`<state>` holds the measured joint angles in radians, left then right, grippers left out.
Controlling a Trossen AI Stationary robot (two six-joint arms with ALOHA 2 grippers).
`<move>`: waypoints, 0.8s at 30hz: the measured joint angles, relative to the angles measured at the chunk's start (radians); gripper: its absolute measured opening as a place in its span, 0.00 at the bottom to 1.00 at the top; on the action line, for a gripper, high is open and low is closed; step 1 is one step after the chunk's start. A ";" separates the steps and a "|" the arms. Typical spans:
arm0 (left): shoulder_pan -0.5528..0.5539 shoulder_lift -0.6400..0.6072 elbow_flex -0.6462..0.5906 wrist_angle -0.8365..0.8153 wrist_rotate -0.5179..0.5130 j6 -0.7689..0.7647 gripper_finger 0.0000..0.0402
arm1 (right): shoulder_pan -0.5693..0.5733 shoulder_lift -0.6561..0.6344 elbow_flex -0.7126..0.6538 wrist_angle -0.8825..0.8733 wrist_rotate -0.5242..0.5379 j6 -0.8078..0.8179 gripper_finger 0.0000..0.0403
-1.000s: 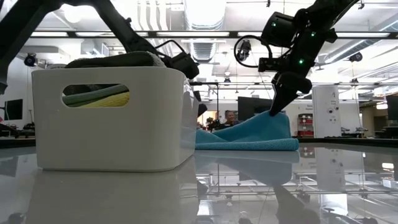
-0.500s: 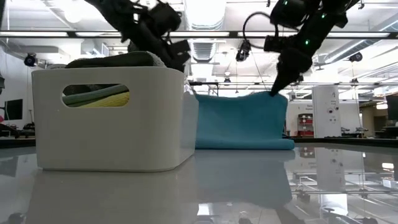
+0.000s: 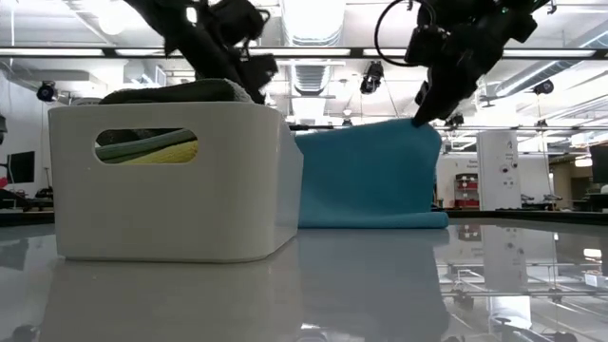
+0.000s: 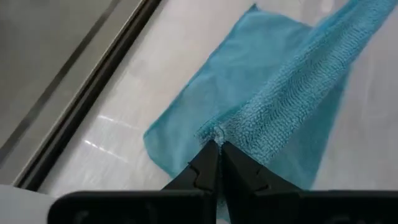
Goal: Fold microfiber towels
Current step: Fold the blue microfiber towel
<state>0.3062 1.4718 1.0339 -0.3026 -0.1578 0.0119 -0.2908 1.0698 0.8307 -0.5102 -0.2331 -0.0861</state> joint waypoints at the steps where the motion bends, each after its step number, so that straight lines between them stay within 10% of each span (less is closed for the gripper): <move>1: -0.008 -0.017 -0.002 -0.011 0.002 0.005 0.00 | 0.002 -0.001 0.000 0.002 -0.015 0.015 0.02; 24: -0.168 -0.114 -0.030 -0.118 -0.024 -0.007 0.00 | 0.250 0.008 0.000 0.043 -0.015 0.200 0.02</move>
<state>0.1383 1.3575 1.0035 -0.4202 -0.1819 0.0051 -0.0410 1.0776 0.8307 -0.4669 -0.2484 0.1139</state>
